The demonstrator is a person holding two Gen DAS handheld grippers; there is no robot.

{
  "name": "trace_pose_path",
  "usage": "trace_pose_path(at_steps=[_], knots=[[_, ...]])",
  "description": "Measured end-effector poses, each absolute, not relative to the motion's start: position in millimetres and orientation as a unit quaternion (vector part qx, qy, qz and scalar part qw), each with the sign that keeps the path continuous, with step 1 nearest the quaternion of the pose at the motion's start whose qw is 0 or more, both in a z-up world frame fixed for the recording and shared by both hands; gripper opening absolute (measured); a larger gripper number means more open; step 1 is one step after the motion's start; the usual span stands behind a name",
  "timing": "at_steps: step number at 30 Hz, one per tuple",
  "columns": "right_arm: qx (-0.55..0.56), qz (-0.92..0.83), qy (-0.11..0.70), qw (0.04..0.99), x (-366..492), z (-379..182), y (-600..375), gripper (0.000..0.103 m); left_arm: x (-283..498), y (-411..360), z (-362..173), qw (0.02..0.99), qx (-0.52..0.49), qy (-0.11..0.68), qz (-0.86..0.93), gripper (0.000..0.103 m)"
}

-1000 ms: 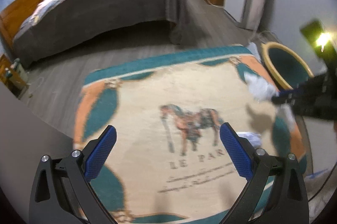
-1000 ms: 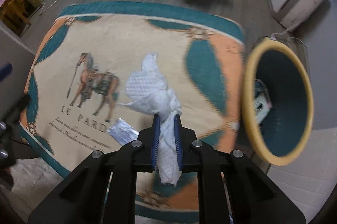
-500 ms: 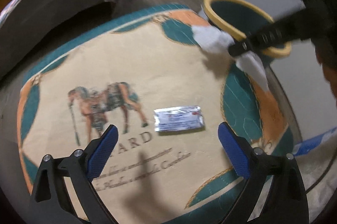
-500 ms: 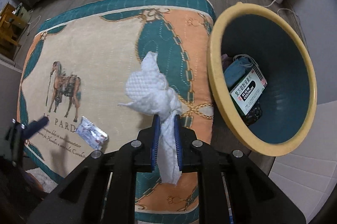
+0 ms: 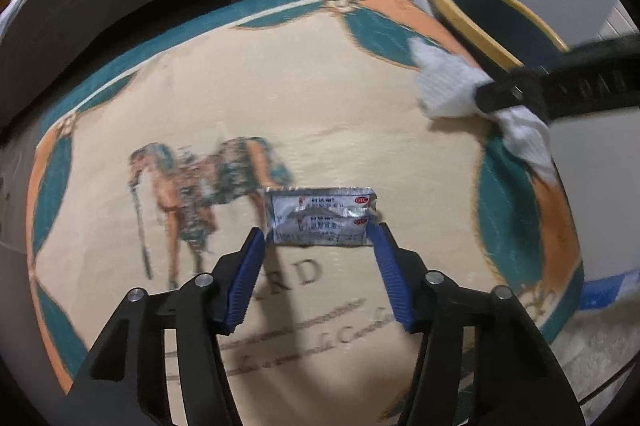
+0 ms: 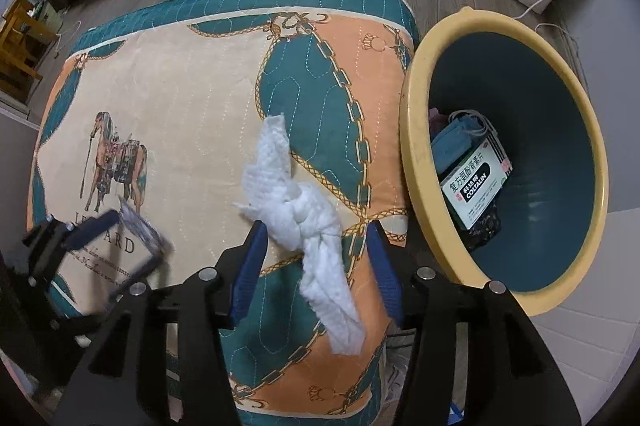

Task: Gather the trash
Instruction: 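Grasp the silver blister pack with the left gripper while the right holds the tissue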

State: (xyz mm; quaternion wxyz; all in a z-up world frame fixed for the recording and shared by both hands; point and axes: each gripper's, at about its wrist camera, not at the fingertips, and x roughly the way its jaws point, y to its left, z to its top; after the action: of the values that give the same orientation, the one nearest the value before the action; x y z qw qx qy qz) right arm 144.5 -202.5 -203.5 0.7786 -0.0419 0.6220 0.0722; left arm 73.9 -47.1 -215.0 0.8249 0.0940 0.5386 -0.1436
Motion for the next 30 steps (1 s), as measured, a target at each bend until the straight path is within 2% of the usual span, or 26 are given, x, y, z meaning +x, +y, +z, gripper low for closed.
trace_pose_path(at_steps=[6,7,9,10,14,15,17,22,30], knots=[[-0.057,0.081,0.628,0.772,142.2,-210.4,-192.3,0.050,80.3,-31.2,-215.1,0.827,0.073,0.543,-0.128,0.057],[-0.061,0.082,0.629,0.771,141.7,-211.7,-190.2,0.047,80.1,-32.2,-214.9,0.827,0.078,0.541,-0.129,0.058],[-0.070,0.083,0.629,0.770,141.1,-212.3,-187.1,0.026,79.0,-34.9,-215.0,0.828,0.089,0.538,-0.130,0.060],[-0.072,0.082,0.629,0.770,141.1,-211.7,-187.2,0.025,78.1,-36.2,-215.8,0.829,0.093,0.536,-0.132,0.063],[-0.070,0.088,0.626,0.772,140.4,-208.7,-186.2,0.021,78.6,-39.6,-215.4,0.830,0.096,0.531,-0.140,0.063],[-0.069,0.089,0.625,0.772,140.5,-208.1,-186.3,0.021,82.3,-40.5,-216.4,0.830,0.095,0.531,-0.141,0.061],[-0.066,0.089,0.623,0.775,141.0,-206.4,-187.3,0.021,81.3,-40.6,-217.1,0.826,0.094,0.535,-0.148,0.042],[-0.049,0.091,0.615,0.782,143.8,-198.1,-190.8,0.021,81.2,-38.9,-211.0,0.830,0.087,0.528,-0.159,0.023],[-0.036,0.095,0.612,0.785,142.5,-192.4,-193.1,0.021,88.9,-23.4,-201.4,0.840,0.050,0.516,-0.157,0.022]])
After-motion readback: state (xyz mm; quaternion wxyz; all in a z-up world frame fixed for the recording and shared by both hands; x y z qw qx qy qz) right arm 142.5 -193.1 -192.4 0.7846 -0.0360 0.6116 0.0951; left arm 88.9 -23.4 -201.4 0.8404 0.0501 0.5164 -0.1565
